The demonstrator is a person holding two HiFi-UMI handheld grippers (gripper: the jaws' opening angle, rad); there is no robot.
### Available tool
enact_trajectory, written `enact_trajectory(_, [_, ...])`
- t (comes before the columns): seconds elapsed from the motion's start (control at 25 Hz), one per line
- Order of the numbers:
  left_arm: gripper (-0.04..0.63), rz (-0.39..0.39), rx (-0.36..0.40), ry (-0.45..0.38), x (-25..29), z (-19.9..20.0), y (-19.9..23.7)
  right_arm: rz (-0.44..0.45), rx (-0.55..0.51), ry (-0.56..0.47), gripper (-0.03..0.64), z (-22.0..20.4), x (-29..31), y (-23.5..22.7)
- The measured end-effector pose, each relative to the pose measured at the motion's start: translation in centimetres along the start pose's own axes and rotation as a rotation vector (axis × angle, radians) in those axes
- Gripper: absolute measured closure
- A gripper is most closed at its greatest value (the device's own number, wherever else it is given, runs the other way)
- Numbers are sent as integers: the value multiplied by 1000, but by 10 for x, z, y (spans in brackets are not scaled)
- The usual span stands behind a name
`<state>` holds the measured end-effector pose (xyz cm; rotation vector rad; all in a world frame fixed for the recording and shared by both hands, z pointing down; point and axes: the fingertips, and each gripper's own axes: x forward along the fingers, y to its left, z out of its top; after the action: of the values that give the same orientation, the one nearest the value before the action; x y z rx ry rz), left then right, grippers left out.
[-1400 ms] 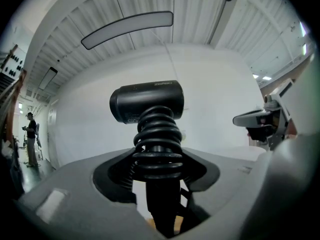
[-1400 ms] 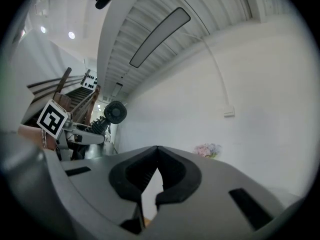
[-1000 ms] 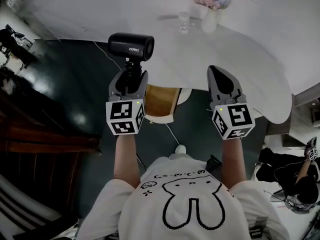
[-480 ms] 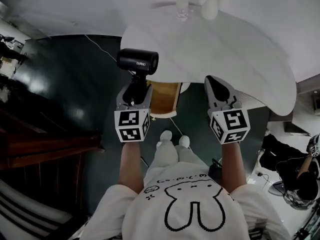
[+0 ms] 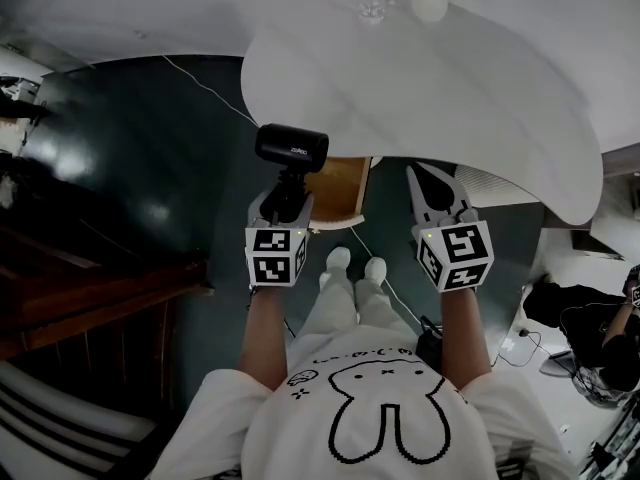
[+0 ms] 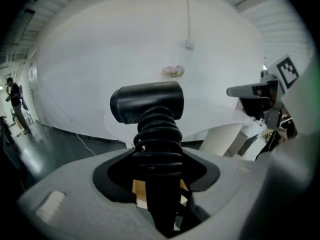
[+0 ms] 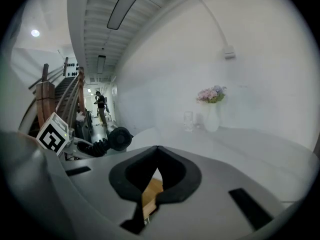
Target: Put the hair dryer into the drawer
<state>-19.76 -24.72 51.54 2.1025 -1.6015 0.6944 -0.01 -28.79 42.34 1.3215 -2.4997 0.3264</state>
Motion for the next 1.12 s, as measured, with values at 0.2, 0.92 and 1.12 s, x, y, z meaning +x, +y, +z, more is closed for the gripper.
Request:
enact_trajectory(0.2, [347,-18,8,94,7,-35,0,5,11,27,616,-11,4,5])
enact_trajectory(0.92, [347,-165,13,504,39,-125,-26,-18,44,60,616,-26,-5,3])
enact_trajectory(1.12, [347,-172,48,582,53,-130,-26,-41,53,71,615,-34,-12,-3])
